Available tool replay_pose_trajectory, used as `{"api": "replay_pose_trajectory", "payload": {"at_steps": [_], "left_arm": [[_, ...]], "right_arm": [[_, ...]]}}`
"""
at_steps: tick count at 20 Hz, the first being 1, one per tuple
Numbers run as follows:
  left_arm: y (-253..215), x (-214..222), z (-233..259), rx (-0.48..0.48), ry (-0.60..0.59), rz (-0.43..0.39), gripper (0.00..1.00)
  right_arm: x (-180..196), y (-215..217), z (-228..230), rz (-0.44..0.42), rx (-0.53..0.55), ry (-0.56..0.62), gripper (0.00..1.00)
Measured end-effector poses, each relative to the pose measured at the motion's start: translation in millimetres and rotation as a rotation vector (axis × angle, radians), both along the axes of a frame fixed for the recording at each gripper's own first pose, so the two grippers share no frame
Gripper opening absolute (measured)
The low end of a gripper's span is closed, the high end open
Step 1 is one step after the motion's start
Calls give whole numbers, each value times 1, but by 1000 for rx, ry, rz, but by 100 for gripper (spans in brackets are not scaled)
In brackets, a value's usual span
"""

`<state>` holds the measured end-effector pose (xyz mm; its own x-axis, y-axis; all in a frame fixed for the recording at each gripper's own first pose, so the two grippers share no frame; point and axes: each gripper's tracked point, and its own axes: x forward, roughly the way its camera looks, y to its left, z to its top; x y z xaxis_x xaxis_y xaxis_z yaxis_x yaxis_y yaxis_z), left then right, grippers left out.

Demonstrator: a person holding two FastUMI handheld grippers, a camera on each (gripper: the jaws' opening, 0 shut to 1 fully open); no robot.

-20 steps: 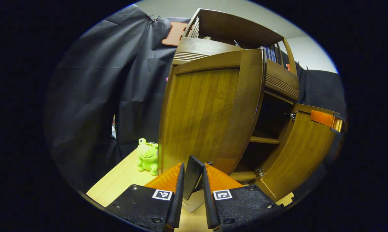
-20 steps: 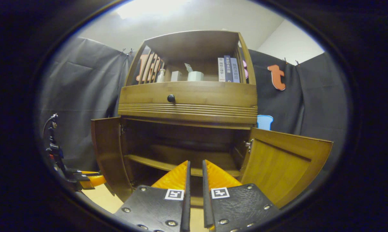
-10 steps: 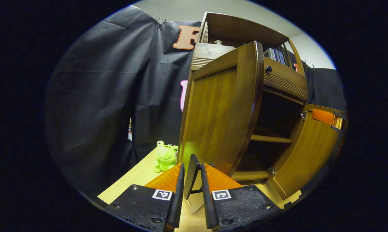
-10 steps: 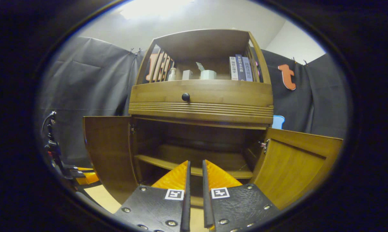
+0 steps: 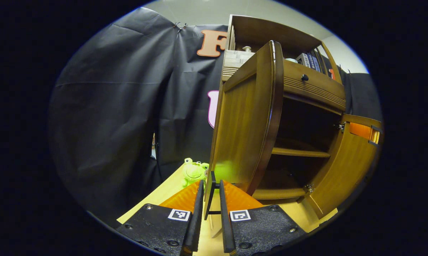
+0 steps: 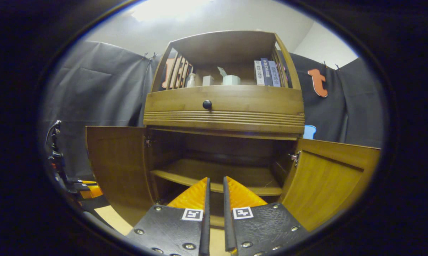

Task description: Open the right door of the double-door shoe cabinet with the right hand, and open the left door with the left hand.

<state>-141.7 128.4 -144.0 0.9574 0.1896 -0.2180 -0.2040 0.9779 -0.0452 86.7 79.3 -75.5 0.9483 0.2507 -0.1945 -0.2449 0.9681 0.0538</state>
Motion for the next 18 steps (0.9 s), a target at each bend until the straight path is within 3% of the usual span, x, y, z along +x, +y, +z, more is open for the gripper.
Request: {"api": "replay_pose_trajectory", "payload": {"at_steps": [6,7,8,10,11,12,18], "left_arm": [[14,-5,8,6,-10,35,27],[16,-5,9,5,-13,40,18],[18,-5,11,4,-17,45,35],[24,-6,15,3,-24,60,35],[27,-8,17,4,-29,69,18],[31,-9,19,4,-34,79,18],[53,-21,33,4,-61,137,35]], "right_arm": [[4,1,-3,4,4,4,17],[4,1,-3,4,4,4,17],[5,1,-3,5,5,5,17],[6,2,-3,6,6,5,17],[6,3,-4,8,6,5,17],[6,3,-4,9,6,4,17],[8,11,-3,23,6,5,17]]}}
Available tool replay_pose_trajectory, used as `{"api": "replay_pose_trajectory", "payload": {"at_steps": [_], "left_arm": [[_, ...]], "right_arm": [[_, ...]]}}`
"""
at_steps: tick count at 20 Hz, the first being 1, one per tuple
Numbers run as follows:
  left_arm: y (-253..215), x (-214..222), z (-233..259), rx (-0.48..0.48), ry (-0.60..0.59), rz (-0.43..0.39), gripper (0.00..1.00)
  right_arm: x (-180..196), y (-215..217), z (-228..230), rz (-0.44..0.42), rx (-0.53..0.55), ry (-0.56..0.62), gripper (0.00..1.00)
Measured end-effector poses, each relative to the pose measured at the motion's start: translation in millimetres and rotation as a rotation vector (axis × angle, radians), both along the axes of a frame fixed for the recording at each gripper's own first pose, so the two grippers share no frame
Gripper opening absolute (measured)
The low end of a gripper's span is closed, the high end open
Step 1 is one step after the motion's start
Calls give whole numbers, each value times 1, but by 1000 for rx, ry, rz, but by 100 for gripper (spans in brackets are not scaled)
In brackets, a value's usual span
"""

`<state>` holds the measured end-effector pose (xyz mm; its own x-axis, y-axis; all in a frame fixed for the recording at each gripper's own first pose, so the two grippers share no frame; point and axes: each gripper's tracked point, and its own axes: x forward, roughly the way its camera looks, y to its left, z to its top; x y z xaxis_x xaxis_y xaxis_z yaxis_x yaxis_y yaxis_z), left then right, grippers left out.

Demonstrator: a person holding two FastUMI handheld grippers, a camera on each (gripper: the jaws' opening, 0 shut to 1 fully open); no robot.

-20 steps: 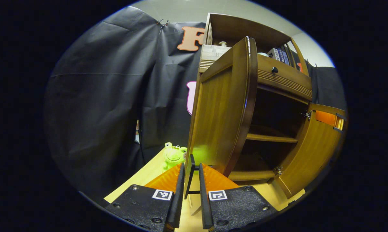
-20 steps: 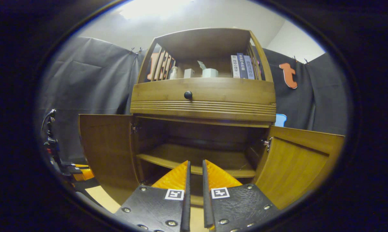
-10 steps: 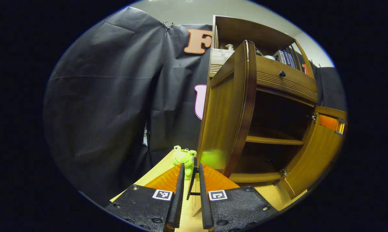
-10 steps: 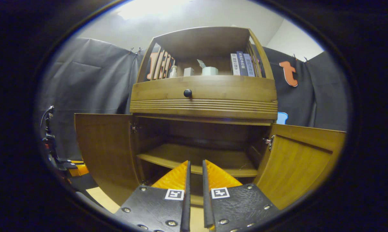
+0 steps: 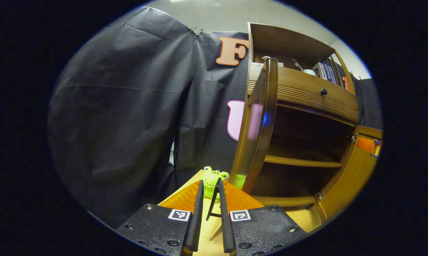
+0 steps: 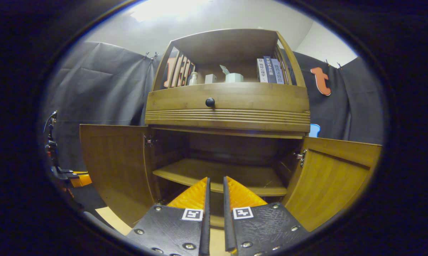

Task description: Open the right door of the double-door shoe cabinet with the right hand, and open the left door with the left hand.

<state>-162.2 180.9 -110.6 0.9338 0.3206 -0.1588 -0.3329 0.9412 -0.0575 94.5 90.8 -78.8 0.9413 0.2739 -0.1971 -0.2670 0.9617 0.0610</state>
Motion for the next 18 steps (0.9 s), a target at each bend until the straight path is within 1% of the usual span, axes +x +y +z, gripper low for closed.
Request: {"api": "replay_pose_trajectory", "payload": {"at_steps": [1,3,5,6,7,8,10,11,12,13,17,18], "left_arm": [[3,-2,4,-1,-9,11,35],[12,-5,12,-5,-25,41,27],[22,-11,26,3,-49,76,27],[22,-12,34,3,-65,81,19],[20,-12,42,-7,-81,75,19],[17,-11,50,-22,-96,69,27],[15,-11,68,-32,-117,80,27],[14,-11,78,-23,-131,83,19],[11,-10,91,-10,-148,79,19],[9,-10,105,6,-165,74,27],[-5,-5,152,70,-220,41,27],[-14,-3,165,79,-242,21,27]], "right_arm": [[0,2,-1,3,1,0,17],[0,4,-1,8,3,1,17],[-1,8,0,13,6,2,17],[0,9,0,15,7,2,17],[-1,11,1,18,9,2,17],[0,11,1,19,9,2,17],[-2,11,3,16,6,-2,17],[-1,9,3,12,5,-5,17],[-2,8,4,9,6,-7,17],[-2,7,5,5,4,-9,17],[-2,-1,11,-16,6,-16,17],[-3,-3,14,-20,8,-20,17]]}}
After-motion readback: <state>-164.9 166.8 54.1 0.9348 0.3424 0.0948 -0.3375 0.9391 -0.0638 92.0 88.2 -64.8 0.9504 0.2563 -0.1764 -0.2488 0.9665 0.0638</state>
